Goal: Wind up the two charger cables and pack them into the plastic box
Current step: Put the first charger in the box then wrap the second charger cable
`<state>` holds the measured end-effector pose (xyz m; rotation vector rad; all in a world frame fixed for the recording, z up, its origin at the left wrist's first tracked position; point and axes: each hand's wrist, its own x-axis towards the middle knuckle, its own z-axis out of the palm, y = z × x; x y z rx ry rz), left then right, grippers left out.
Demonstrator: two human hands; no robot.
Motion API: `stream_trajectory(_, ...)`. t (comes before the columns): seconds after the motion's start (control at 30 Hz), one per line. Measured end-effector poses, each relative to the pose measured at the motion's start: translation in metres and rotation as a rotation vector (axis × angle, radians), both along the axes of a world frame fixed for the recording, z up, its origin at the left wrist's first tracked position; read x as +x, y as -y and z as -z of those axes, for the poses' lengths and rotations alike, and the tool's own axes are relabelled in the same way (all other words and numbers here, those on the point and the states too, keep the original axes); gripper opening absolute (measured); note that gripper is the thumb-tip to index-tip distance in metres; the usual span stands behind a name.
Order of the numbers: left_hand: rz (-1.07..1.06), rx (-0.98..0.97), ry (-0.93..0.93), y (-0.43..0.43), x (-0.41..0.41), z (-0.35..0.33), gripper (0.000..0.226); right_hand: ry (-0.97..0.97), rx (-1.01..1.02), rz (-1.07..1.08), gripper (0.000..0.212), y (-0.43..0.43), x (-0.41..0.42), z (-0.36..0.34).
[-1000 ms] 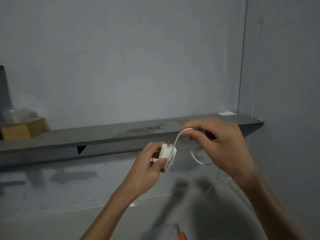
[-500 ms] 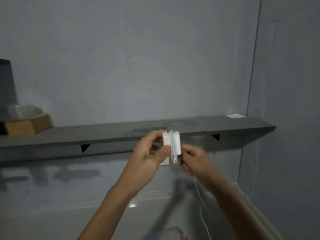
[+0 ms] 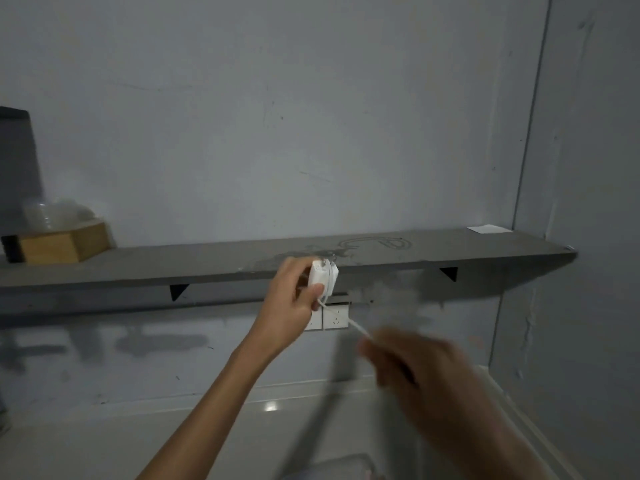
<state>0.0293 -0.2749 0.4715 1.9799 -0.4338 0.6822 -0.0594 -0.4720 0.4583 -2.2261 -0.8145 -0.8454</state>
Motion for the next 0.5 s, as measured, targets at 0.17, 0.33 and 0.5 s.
stream_trajectory(0.17, 0.202, 0.048, -0.006, 0.018, -0.031, 0.016, 0.031, 0.39, -0.1, 0.202, 0.025, 0.031, 0.026, -0.071)
stream_trajectory(0.33, 0.327, 0.048, 0.053, 0.036, -0.072, -0.003, 0.025, 0.224, -0.142, 0.086, 0.03, 0.038, 0.075, -0.094)
stream_trajectory(0.5, 0.322, 0.022, 0.085, 0.031, -0.071, -0.02, 0.029, -0.142, 0.062, -0.19, 0.022, 0.013, 0.103, -0.053)
